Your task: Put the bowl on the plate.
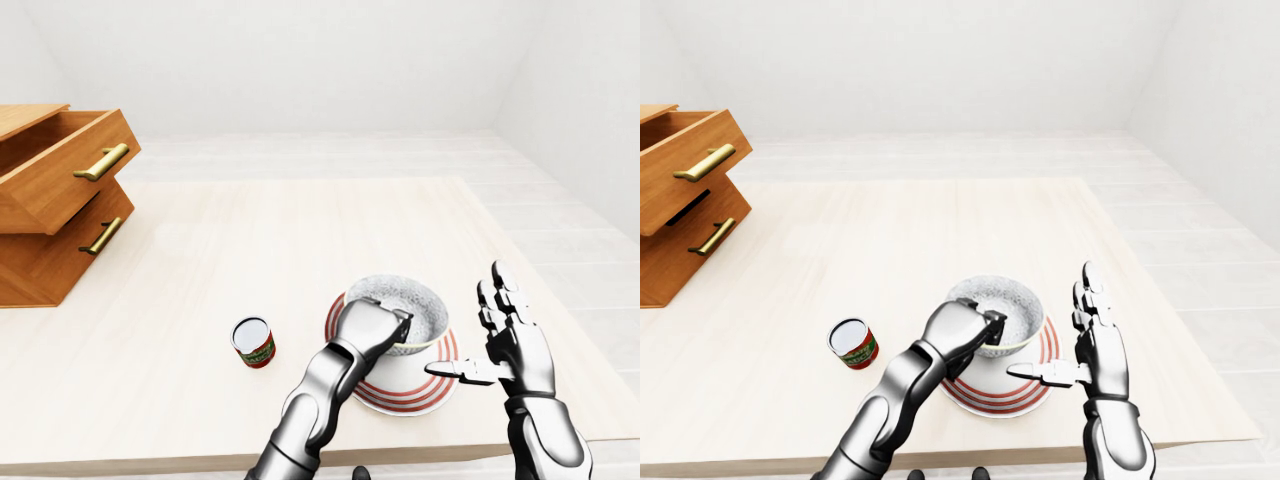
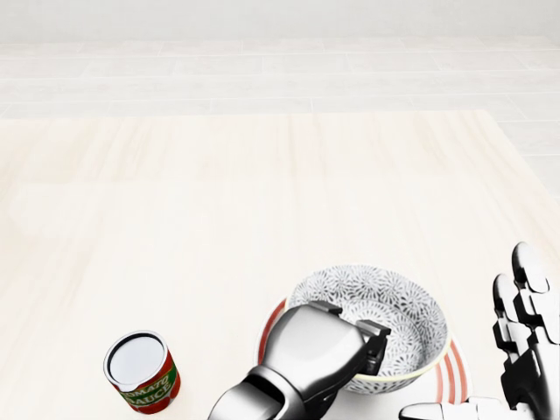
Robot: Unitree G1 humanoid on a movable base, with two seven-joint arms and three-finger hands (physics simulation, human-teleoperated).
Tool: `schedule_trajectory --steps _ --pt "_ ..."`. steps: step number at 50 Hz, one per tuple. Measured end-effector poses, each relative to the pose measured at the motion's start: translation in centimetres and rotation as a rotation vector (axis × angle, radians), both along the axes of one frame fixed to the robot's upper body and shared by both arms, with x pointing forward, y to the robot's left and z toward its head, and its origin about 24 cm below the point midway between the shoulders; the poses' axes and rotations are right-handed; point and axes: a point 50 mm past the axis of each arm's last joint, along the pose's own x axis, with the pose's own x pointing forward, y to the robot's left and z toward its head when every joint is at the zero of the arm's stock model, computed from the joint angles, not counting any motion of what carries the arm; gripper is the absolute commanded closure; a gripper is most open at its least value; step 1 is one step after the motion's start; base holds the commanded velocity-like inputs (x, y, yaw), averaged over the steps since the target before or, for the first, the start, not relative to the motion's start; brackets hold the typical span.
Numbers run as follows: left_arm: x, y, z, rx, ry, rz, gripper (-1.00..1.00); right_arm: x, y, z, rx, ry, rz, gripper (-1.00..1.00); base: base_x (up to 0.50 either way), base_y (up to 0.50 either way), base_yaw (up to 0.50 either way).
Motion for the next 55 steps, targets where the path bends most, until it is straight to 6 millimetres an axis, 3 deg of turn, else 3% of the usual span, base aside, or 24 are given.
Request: schedule_trajectory --steps 9,16,43,44,55 --pt "-0.1 0.0 -0.2 0.003 0.004 -0.003 0.97 0.0 0.0 -0.2 0.003 0.007 0.001 -1.00 0.00 0.00 0.00" --pt "-0.2 0.0 -0.3 0.004 0.005 -0.002 0.76 0.0 0.1 -0.2 0.003 0.008 0.003 -1.00 0.00 0.00 0.00" --pt "-0.6 0.0 -1.0 0.019 0.018 -0.004 0.59 0.0 0.1 -0.3 0.006 0.012 0.003 -1.00 0.00 0.00 0.00" --pt "-0.6 0.1 -1.1 0.019 0.020 -0.004 0.49 0.0 0.1 -0.3 0.006 0.012 0.003 -1.00 0.00 0.00 0.00" --pt "-1.0 0.1 -1.1 0.019 0.026 -0.009 0.29 0.0 0.1 -0.3 0.005 0.012 0.004 -1.00 0.00 0.00 0.00"
